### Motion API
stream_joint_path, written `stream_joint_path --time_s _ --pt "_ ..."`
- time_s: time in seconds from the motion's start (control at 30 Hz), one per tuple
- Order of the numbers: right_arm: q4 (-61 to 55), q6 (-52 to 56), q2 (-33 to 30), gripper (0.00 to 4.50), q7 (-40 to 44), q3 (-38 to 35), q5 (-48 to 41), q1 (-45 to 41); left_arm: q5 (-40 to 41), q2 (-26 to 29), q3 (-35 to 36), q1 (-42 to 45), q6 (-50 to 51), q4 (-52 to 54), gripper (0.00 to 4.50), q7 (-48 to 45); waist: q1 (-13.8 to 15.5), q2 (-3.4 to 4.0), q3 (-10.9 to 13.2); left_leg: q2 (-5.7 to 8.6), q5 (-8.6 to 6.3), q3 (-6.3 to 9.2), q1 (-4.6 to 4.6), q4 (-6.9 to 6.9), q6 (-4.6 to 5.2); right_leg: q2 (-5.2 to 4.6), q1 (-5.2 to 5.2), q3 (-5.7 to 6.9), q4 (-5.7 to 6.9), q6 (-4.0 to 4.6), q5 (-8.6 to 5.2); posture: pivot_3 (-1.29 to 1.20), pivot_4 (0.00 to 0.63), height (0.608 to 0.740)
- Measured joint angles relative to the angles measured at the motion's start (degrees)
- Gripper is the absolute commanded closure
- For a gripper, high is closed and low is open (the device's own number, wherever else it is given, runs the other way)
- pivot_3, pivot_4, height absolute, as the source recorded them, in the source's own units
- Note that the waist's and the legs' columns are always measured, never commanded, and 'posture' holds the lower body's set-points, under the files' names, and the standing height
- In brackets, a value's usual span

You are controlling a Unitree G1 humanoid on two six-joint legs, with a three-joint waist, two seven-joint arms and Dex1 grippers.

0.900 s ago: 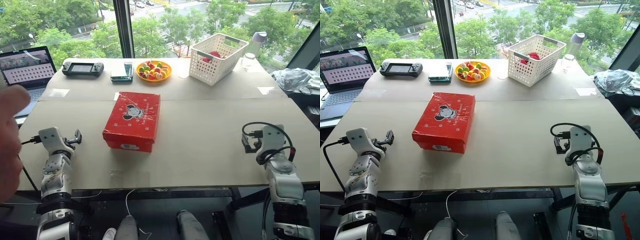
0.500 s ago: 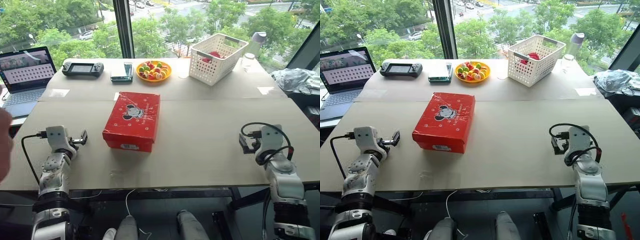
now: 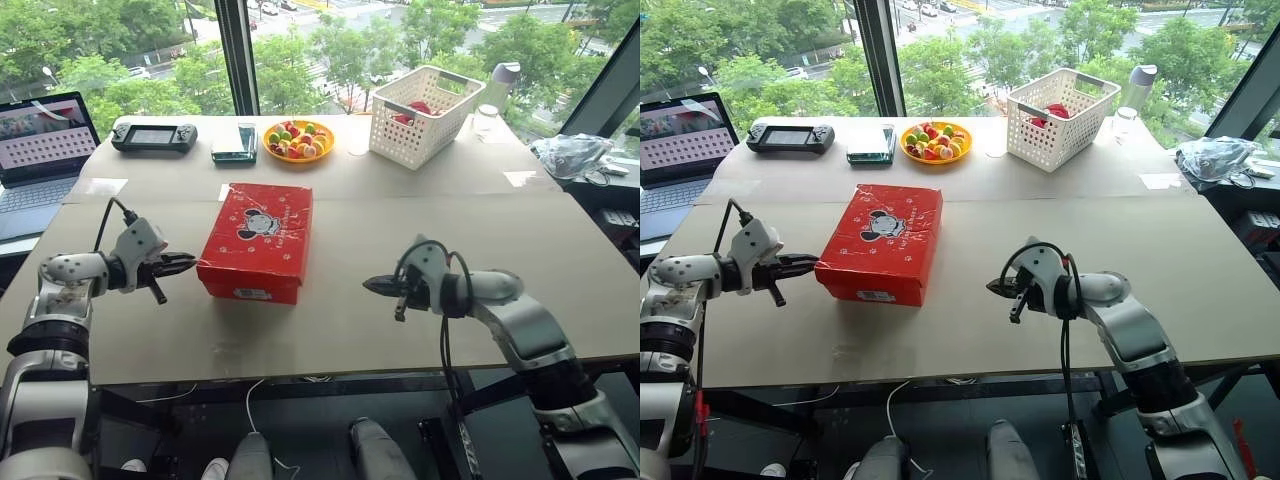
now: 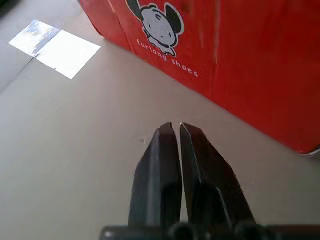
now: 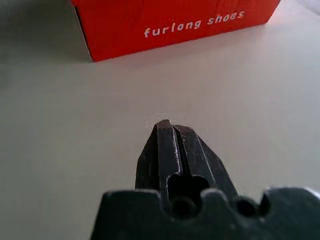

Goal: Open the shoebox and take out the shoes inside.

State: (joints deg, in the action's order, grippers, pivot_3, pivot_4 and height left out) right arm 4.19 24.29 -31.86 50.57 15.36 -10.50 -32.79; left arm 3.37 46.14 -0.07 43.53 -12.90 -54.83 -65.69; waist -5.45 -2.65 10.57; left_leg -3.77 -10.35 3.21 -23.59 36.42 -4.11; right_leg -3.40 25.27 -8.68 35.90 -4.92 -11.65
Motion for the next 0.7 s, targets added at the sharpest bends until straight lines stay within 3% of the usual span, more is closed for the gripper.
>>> stream_joint_path --time_s 0.17,0.37,0.5,0.7 --pt "22.28 -7.83 7.86 4.5 -5.05 1.63 7.21 -12.03 -2.99 -3.68 -1.53 1.95 -3.11 -4.39 4.47 1.61 -0.26 0.0 0.01 -0.03 0.01 0.07 -0.36 -0.11 0.01 0.05 0.49 0.02 0.19 -0.36 0.18 0.0 0.15 0.693" --pt "37.09 -15.58 14.31 4.5 -7.62 2.03 11.72 -19.81 -5.02 -6.07 -2.6 2.99 -6.18 -4.37 4.47 2.7 -0.02 0.01 0.0 -0.02 0.01 0.18 -0.66 -0.21 0.01 0.06 0.83 0.11 0.31 0.01 0.38 0.0 0.15 0.693" --pt "38.67 -18.05 16.11 4.5 -7.26 2.01 12.73 -20.02 -5.57 -10.5 -3.79 3.08 -7.12 -1.76 4.47 3.23 0.92 0.01 0.0 0.01 0.01 0.23 -0.72 -0.1 0.01 0.03 0.77 0.16 0.3 -0.1 0.34 0.0 0.15 0.693" --pt "33.38 -17.45 11.99 4.5 -6.78 -1.14 13.09 -15.03 -5.88 -15.55 -6.15 2.27 -6.01 3.51 4.47 2.86 1.93 0.01 0.0 0.01 0.02 0.27 -0.69 0.03 0.01 0.04 0.73 0.19 0.42 -0.37 0.17 0.0 0.15 0.693"
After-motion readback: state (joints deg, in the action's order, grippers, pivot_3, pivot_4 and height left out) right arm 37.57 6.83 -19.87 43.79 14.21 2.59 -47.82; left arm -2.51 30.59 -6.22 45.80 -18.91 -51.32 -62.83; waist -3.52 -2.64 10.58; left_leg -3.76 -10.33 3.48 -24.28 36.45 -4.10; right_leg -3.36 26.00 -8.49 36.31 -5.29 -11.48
